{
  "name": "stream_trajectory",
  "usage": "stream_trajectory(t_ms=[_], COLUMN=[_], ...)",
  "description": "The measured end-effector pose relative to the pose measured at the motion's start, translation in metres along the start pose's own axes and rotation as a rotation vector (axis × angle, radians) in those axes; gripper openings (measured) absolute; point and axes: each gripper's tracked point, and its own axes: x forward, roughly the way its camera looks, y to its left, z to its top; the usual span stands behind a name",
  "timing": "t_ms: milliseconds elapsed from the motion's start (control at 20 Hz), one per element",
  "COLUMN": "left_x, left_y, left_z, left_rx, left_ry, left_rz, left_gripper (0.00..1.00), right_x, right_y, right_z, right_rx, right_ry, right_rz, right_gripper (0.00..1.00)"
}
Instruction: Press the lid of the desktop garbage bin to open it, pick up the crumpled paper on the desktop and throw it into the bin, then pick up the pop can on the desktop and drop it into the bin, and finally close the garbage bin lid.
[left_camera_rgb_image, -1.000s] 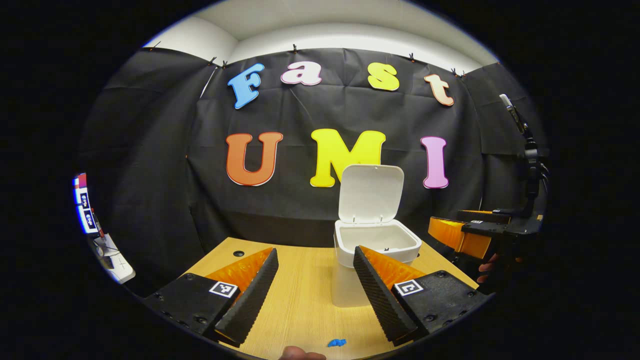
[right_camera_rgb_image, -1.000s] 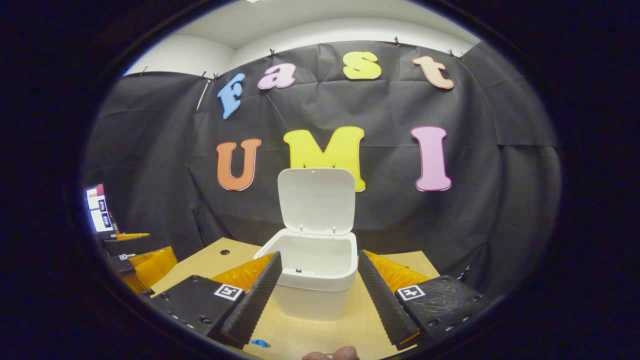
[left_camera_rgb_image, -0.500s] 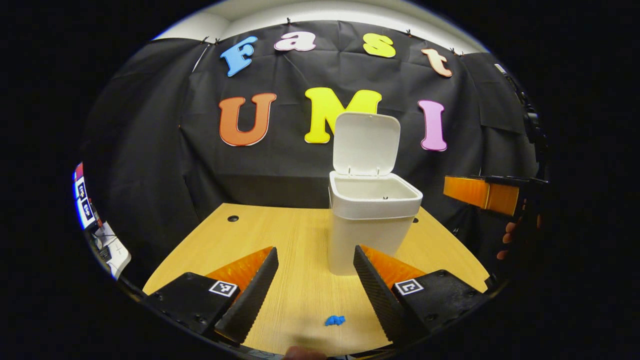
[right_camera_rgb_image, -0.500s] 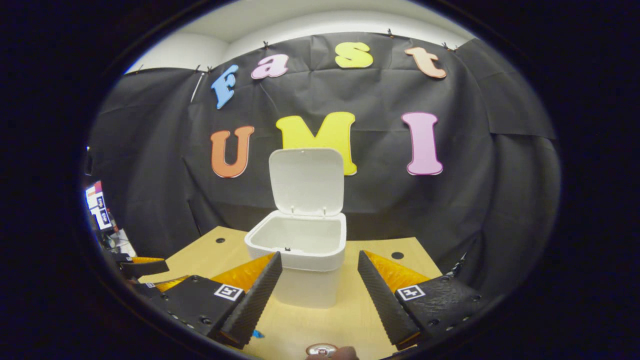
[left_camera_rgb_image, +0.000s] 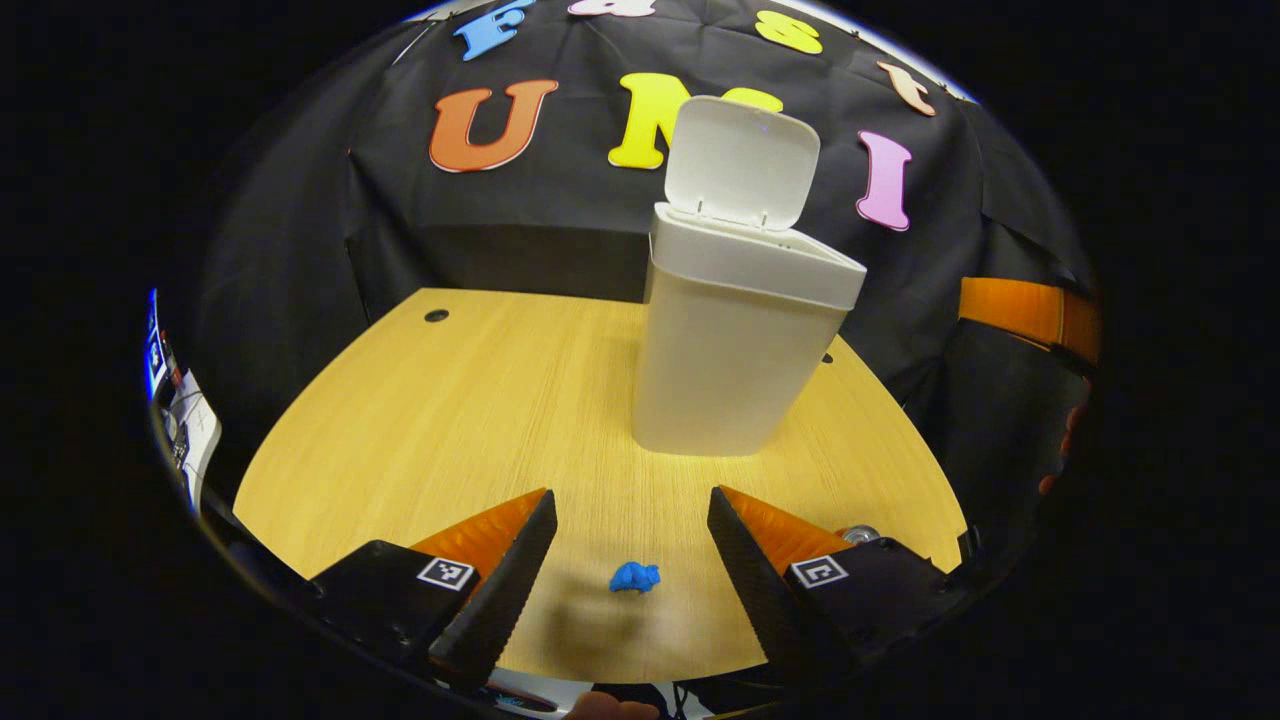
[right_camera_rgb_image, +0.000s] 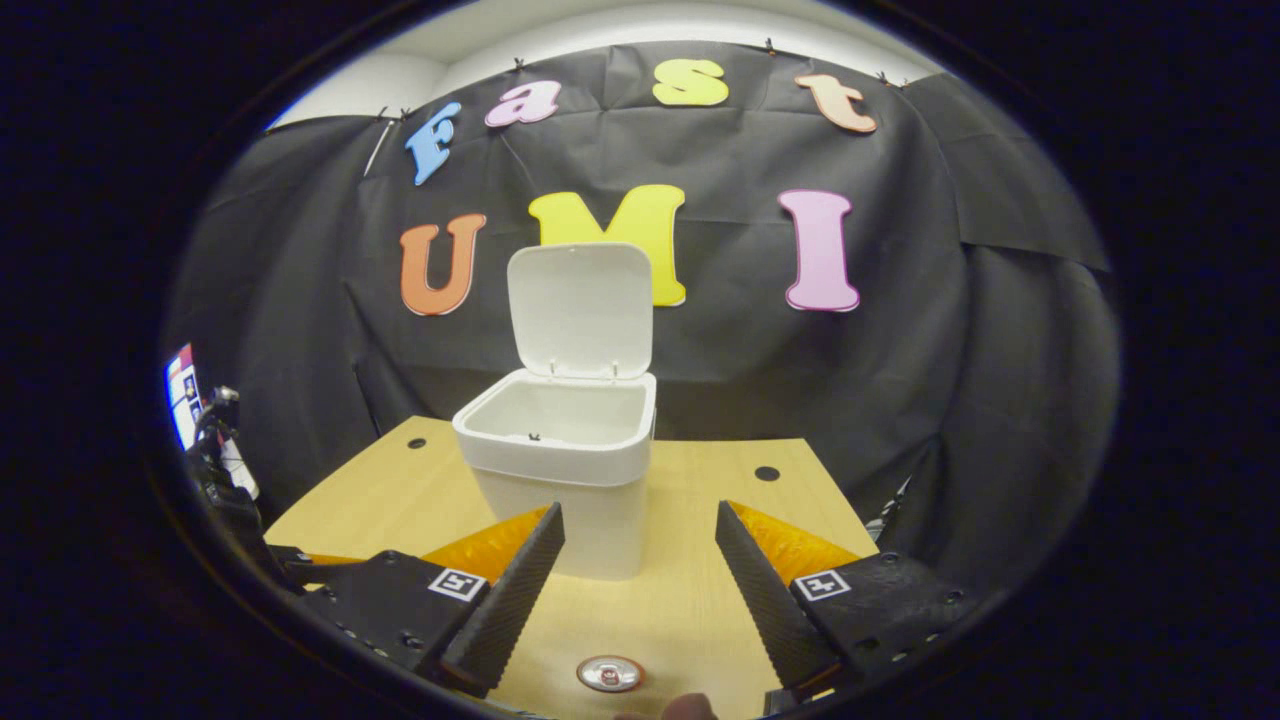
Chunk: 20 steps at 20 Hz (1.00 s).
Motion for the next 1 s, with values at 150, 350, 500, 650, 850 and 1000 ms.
stream_trajectory(t_ms=[150,350,500,650,850,1000], left_x=[0.019,0.034,0.044,0.056,0.066,0.071], left_y=[0.0,0.001,0.0,0.002,0.002,-0.001], left_z=[-0.028,-0.064,-0.083,-0.097,-0.112,-0.122], left_rx=[0.002,0.027,0.042,0.059,0.066,0.061], left_ry=[0.064,0.141,0.183,0.193,0.218,0.245], left_rz=[-0.004,0.001,0.005,0.014,0.012,0.01], left_gripper=[0.99,0.99,0.99,0.99,0.97,0.92], right_x=[-0.006,-0.015,-0.02,-0.026,-0.038,-0.044], right_y=[-0.006,-0.017,-0.024,-0.034,-0.047,-0.05], right_z=[-0.015,-0.026,-0.041,-0.057,-0.075,-0.089], right_rx=[-0.029,-0.035,-0.033,-0.035,-0.036,-0.027], right_ry=[0.033,0.054,0.085,0.122,0.165,0.195], right_rz=[-0.014,-0.036,-0.058,-0.081,-0.112,-0.125], right_gripper=[0.96,0.96,0.96,0.96,0.96,0.96])
